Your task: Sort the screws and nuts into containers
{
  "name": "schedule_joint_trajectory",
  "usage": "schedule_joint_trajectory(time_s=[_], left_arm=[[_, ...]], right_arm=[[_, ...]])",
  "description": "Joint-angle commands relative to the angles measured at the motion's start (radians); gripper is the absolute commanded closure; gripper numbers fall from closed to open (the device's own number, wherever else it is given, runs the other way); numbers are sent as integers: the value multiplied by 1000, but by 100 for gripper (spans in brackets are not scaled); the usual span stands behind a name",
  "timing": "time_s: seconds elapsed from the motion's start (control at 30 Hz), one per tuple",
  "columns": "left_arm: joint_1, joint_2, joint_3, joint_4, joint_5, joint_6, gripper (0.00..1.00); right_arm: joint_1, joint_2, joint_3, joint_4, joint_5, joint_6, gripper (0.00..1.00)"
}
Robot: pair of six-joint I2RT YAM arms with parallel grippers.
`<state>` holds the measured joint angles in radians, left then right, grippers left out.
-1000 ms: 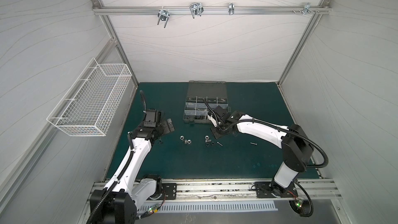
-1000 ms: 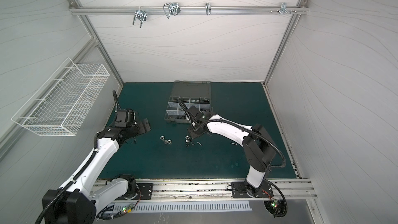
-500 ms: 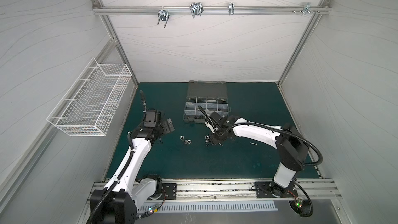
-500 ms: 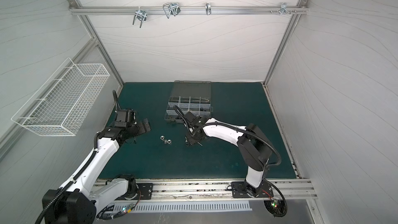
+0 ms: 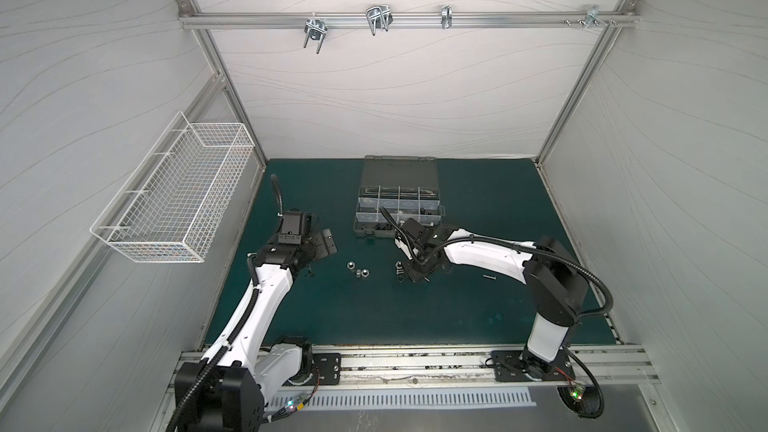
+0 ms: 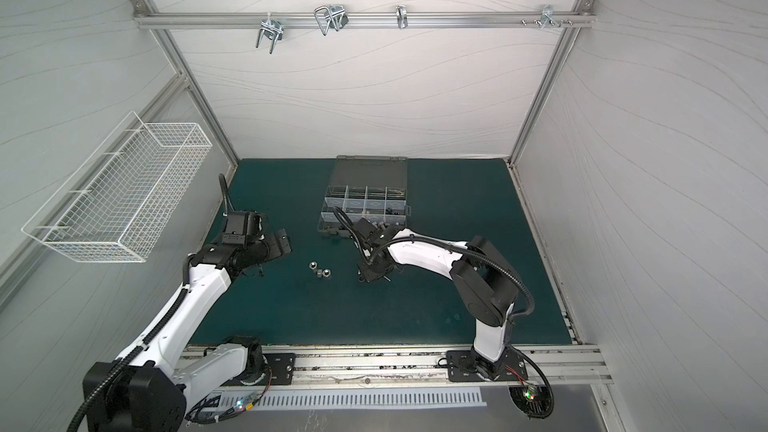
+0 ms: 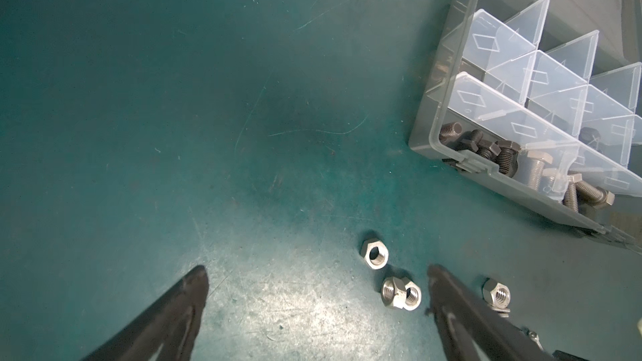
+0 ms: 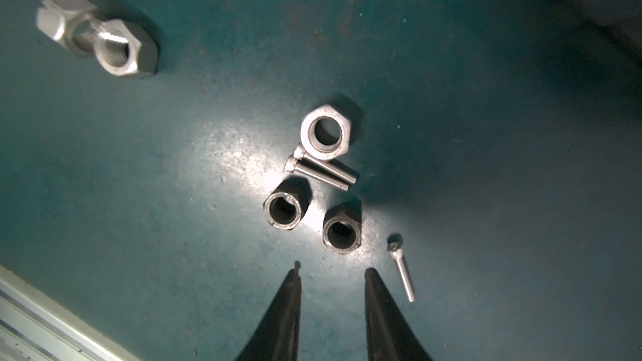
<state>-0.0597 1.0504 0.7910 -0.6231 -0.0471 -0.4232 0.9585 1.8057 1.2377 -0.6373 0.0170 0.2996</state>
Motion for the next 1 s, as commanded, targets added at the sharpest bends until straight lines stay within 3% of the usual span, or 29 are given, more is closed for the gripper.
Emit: schedule_joint_trajectory(time_s=[0.0,0.73,0.97], left_arm=[[6,6,50,0,3,-11,1],[8,14,51,0,11,-11,1],[8,15,51,-1,10,-11,1]], right_arm=[[10,33,0,-17,-11,8,67],[9,148,2,-3,21,-7,65],[9,168,5,-14,49,-13,69]])
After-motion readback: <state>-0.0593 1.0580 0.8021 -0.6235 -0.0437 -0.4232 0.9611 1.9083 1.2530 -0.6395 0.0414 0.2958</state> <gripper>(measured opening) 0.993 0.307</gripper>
